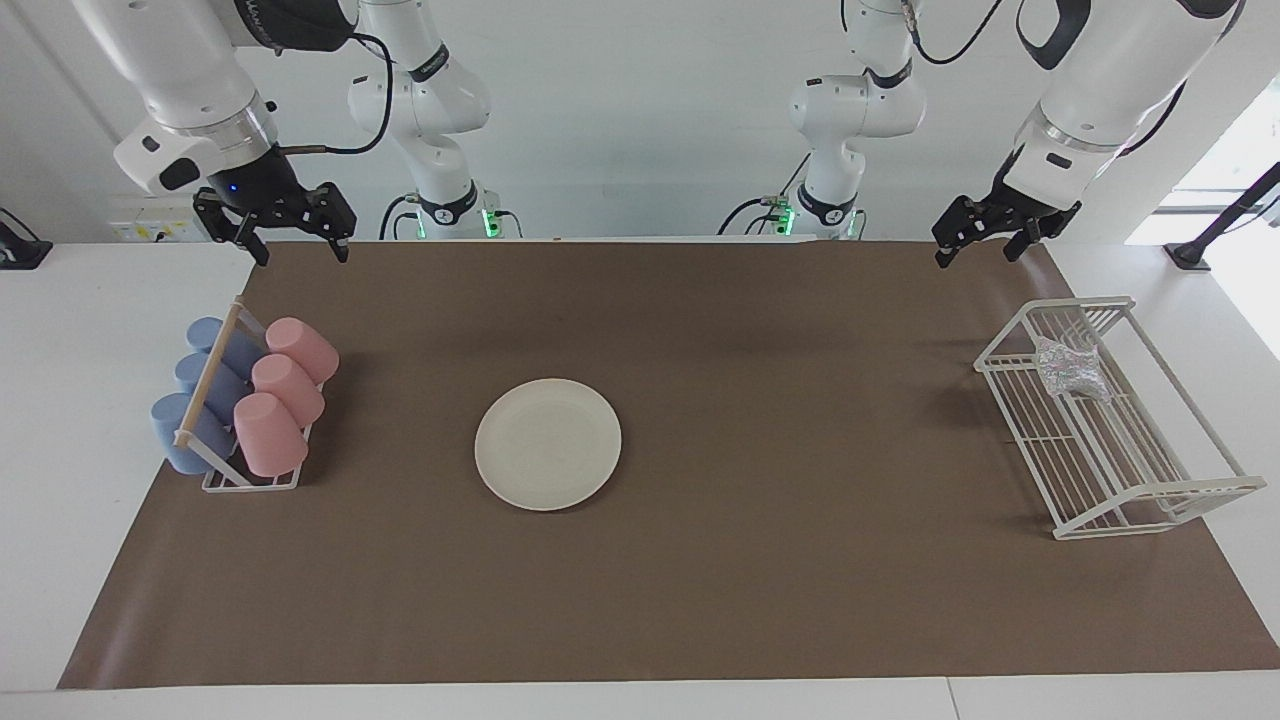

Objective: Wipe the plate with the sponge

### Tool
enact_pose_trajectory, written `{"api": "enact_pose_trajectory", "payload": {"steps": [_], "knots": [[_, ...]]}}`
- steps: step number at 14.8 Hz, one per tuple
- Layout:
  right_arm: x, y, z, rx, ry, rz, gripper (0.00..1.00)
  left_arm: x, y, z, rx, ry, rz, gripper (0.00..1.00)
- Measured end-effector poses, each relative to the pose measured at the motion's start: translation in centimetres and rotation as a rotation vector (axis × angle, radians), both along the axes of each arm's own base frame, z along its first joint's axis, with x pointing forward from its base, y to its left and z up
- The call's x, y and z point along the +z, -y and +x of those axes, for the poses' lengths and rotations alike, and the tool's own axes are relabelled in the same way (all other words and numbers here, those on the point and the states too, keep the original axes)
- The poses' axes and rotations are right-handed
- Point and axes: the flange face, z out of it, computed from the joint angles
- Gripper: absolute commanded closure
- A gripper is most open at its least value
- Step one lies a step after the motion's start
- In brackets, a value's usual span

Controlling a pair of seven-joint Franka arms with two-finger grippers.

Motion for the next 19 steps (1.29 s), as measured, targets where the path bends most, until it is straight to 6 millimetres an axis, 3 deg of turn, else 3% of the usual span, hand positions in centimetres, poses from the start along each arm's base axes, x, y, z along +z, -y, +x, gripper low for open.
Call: {"api": "enact_pose_trajectory", "payload": {"steps": [12,15,17,19], "knots": [[-0.1,0.0,-0.1,-0.081,-0.006,-0.003,0.00,-0.7,-1.0,0.4,0.094,0.018,0.039,0.00],[-0.1,-0.1,-0.1,-0.144,-0.008,-0.007,0.00,-2.9,-1.4,1.3,0.061,0.016,0.215,0.00],[0.0,-0.2,-0.2,-0.206,-0.010,-0.010,0.00,-5.5,-1.2,2.8,0.021,0.007,0.351,0.00],[0.0,-0.7,-0.5,-0.281,-0.028,-0.017,0.00,-9.3,-0.6,4.9,-0.047,-0.010,0.497,0.00]]}}
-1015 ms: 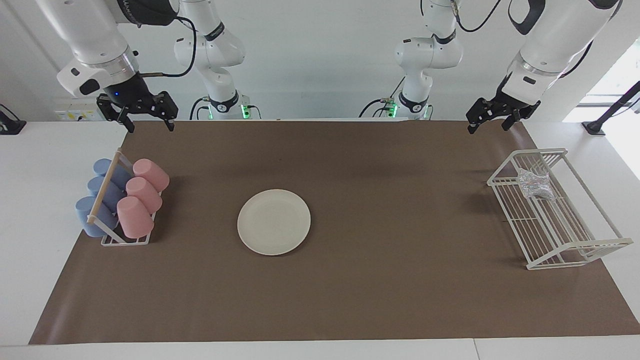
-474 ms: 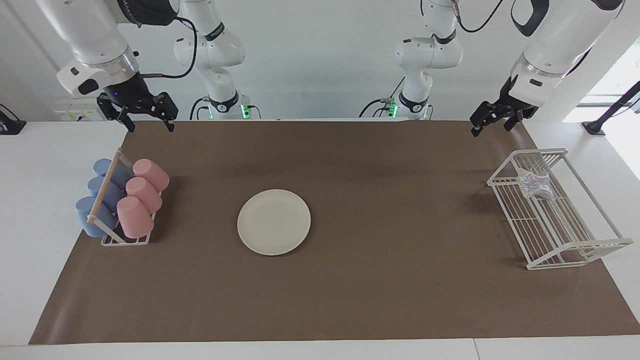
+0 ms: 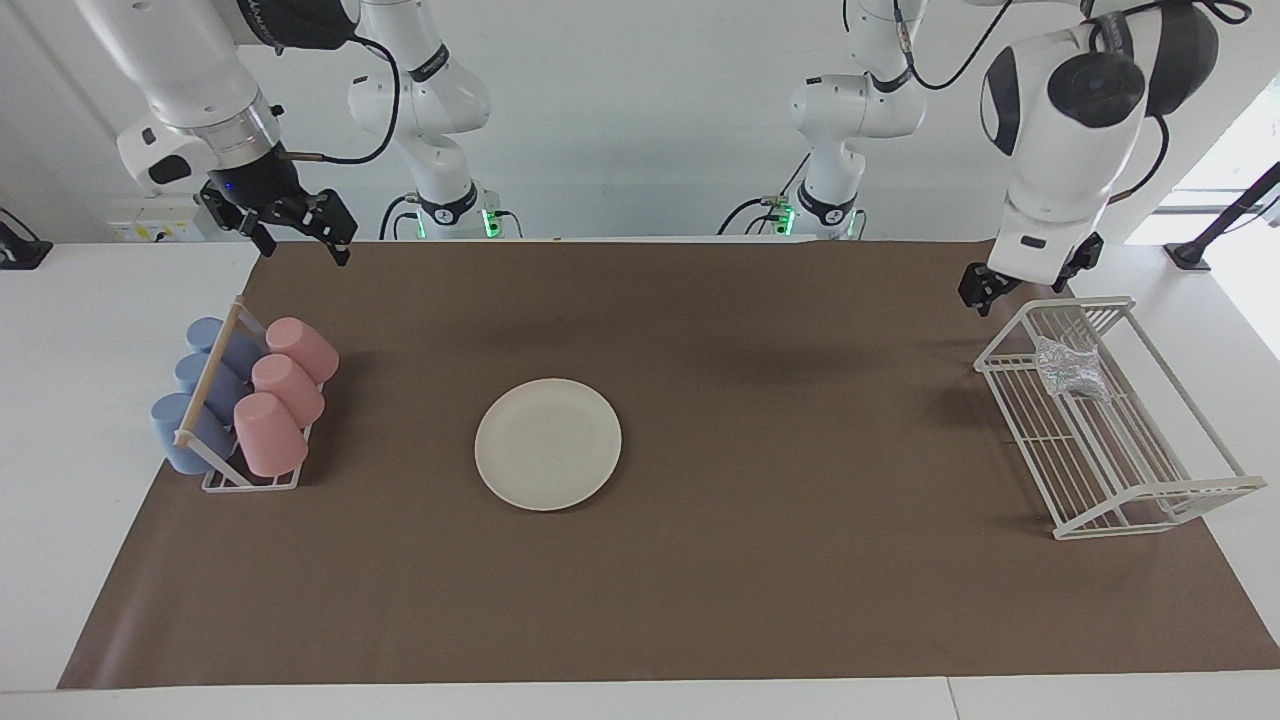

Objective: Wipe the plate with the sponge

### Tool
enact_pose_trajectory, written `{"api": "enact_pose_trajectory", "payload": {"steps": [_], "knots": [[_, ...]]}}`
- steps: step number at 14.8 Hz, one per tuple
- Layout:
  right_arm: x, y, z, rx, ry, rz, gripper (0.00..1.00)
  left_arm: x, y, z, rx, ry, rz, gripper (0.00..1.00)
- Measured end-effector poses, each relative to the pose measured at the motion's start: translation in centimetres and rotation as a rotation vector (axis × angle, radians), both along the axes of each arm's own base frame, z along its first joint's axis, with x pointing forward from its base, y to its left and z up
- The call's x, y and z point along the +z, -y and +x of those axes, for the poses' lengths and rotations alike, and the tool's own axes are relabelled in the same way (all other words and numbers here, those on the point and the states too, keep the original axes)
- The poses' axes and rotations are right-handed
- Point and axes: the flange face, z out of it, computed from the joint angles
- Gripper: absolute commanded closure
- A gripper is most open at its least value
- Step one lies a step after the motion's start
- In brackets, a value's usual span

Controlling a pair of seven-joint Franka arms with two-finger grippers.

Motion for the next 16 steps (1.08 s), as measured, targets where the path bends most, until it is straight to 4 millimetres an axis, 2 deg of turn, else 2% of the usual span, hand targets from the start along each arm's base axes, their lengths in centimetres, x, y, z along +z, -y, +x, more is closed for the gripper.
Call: {"api": "enact_pose_trajectory", "payload": {"steps": [3,6,9,11,12,13,16], "knots": [[0.0,-1.1,-0.6,-0.148,-0.031,-0.016,0.00,-5.8,0.6,2.7,-0.086,-0.040,0.180,0.00],[0.2,-2.7,-1.0,-0.349,-0.041,-0.043,0.00,-10.3,-0.2,3.6,-0.135,-0.083,0.324,0.00],[0.8,-6.7,-1.8,-0.549,-0.030,-0.076,0.00,-12.2,-1.0,3.6,-0.169,-0.107,0.426,0.00],[1.1,-9.1,-2.5,-0.666,-0.026,-0.099,0.00,-12.5,-1.3,3.6,-0.170,-0.111,0.438,0.12],[1.2,-9.9,-2.8,-0.727,-0.023,-0.108,0.00,-12.5,-1.4,3.6,-0.168,-0.109,0.440,0.22],[1.2,-10.4,-3.0,-0.788,-0.022,-0.114,0.00,-12.5,-1.5,3.6,-0.163,-0.106,0.441,0.37],[1.1,-11.3,-3.3,-0.883,-0.031,-0.111,0.00,-12.5,-1.7,3.5,-0.151,-0.105,0.444,1.00]]}}
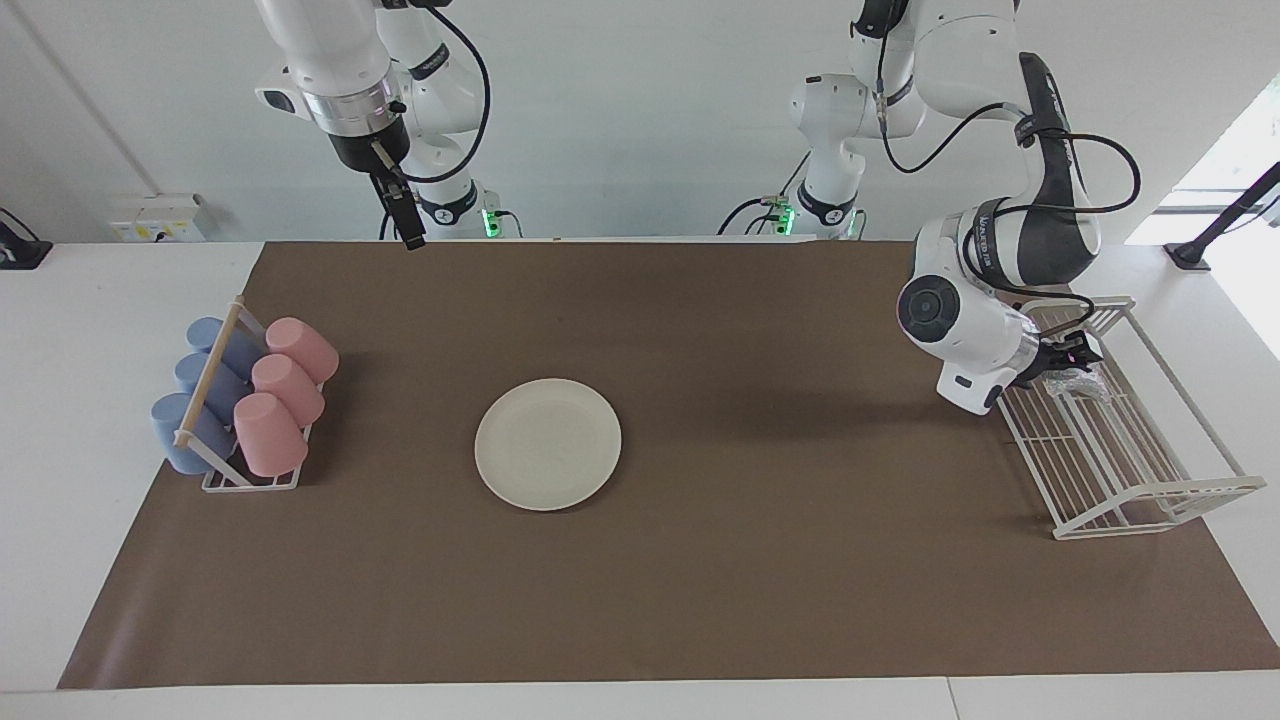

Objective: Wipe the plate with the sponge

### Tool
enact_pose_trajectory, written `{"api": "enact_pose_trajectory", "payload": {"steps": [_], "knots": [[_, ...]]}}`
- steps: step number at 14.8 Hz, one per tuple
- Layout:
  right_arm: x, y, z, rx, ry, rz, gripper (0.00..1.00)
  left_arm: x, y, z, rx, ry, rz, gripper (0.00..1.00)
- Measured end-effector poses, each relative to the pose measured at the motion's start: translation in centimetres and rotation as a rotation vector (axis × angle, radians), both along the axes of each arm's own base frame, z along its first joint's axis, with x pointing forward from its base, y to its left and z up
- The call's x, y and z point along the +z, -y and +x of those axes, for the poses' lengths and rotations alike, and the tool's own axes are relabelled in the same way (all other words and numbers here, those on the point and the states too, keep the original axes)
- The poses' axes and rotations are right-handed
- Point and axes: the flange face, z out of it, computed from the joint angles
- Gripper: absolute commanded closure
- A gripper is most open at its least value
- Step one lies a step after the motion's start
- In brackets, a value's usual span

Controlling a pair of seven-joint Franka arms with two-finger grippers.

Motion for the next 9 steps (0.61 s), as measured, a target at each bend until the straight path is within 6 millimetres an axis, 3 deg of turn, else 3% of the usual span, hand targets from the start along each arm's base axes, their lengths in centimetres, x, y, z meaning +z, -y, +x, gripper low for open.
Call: {"api": "enact_pose_trajectory", "payload": {"steps": [6,9], "knots": [[0.28,-0.46,-0.37,0.003,0.000,0.005,0.00,0.01,-0.23,-0.06,0.009,-0.001,0.004,1.00],[0.26,-1.03,-0.51,-0.106,-0.010,0.036,0.00,0.47,-0.10,0.04,0.018,0.013,-0.009,1.00]]}}
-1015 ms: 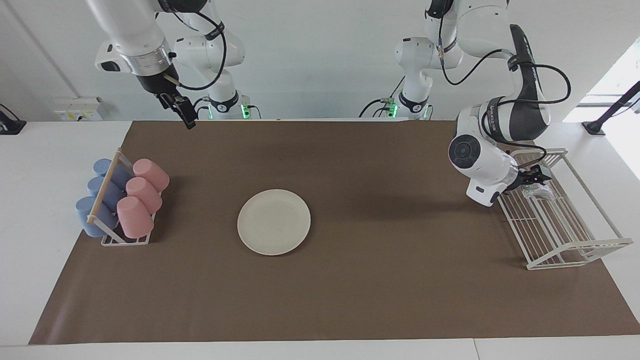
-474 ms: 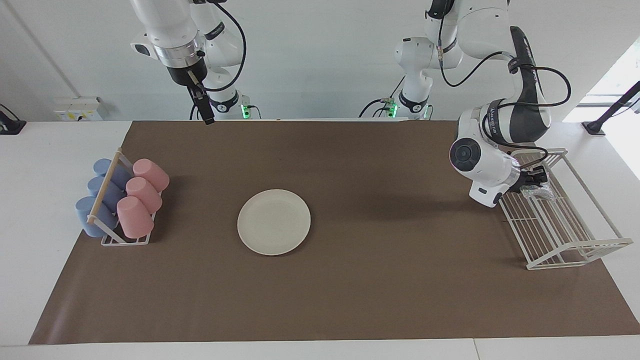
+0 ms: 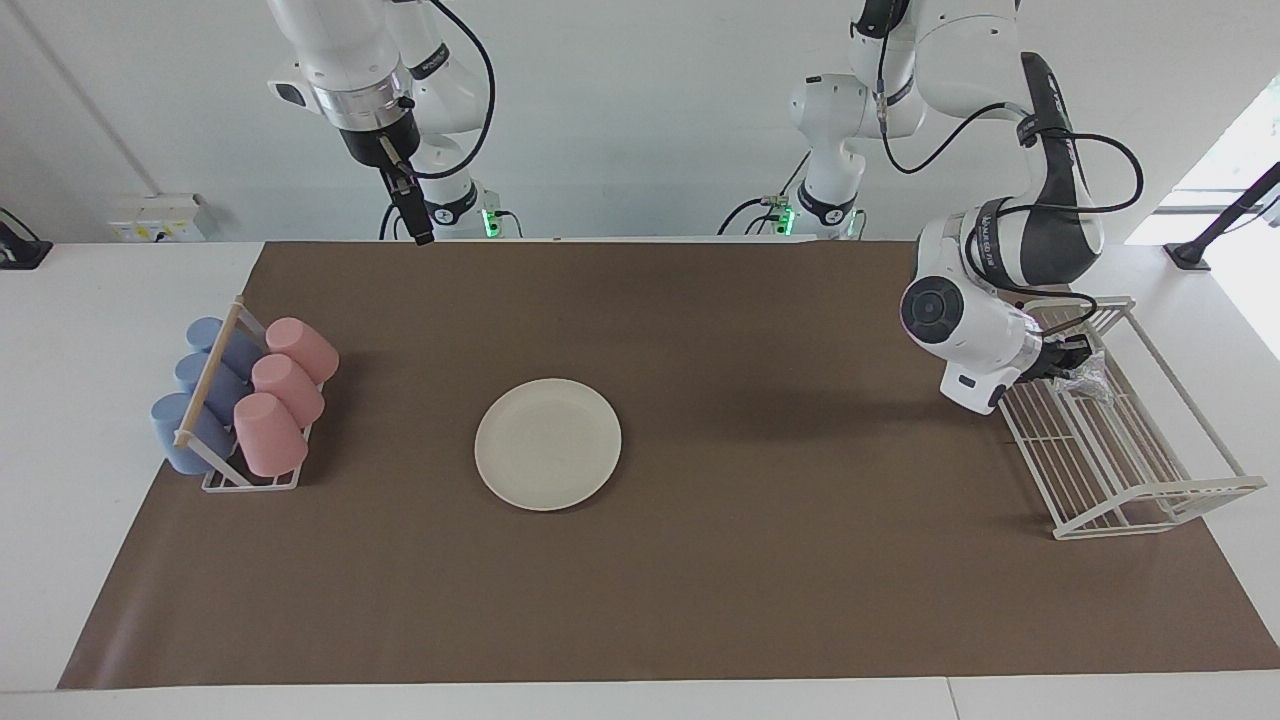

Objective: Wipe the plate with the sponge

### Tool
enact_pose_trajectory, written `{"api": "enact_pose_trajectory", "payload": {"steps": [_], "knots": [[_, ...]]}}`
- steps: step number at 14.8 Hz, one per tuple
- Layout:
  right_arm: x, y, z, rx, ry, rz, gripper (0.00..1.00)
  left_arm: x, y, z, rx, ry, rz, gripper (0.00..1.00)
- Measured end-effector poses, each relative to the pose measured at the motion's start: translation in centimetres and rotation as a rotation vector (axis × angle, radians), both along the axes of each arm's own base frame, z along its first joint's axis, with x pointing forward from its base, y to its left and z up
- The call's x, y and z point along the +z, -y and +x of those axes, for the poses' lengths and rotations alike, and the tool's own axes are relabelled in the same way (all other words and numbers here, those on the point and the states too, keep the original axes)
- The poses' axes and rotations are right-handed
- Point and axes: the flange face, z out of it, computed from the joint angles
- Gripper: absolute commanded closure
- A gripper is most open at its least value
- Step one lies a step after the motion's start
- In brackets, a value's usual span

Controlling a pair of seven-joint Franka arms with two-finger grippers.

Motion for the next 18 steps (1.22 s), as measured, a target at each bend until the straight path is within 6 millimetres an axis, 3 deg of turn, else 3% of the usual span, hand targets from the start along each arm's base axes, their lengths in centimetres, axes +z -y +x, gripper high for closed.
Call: {"api": "enact_pose_trajectory", "payload": {"steps": [2,6,9,11,14,18], "knots": [[0.0,-0.3,-0.1,-0.057,-0.005,0.011,0.00,2.0,0.4,0.3,0.057,0.030,-0.064,1.00],[0.0,-0.6,-0.1,-0.071,-0.007,0.014,0.00,10.9,2.6,-0.4,0.265,0.066,-0.356,1.00],[0.0,-2.2,-0.6,-0.049,-0.007,0.012,0.00,15.9,4.6,-2.2,0.360,0.032,-0.659,1.00],[0.0,-2.8,-0.8,-0.081,-0.012,0.012,0.00,18.3,4.1,-3.2,0.431,0.014,-0.906,1.00],[-0.1,-3.0,-0.9,-0.092,-0.016,0.013,0.00,19.6,2.2,-3.5,0.534,-0.033,-1.205,1.00],[0.1,-3.1,-1.2,-0.090,-0.010,0.013,0.00,16.9,3.6,-4.3,0.639,-0.073,-1.488,1.00]]}}
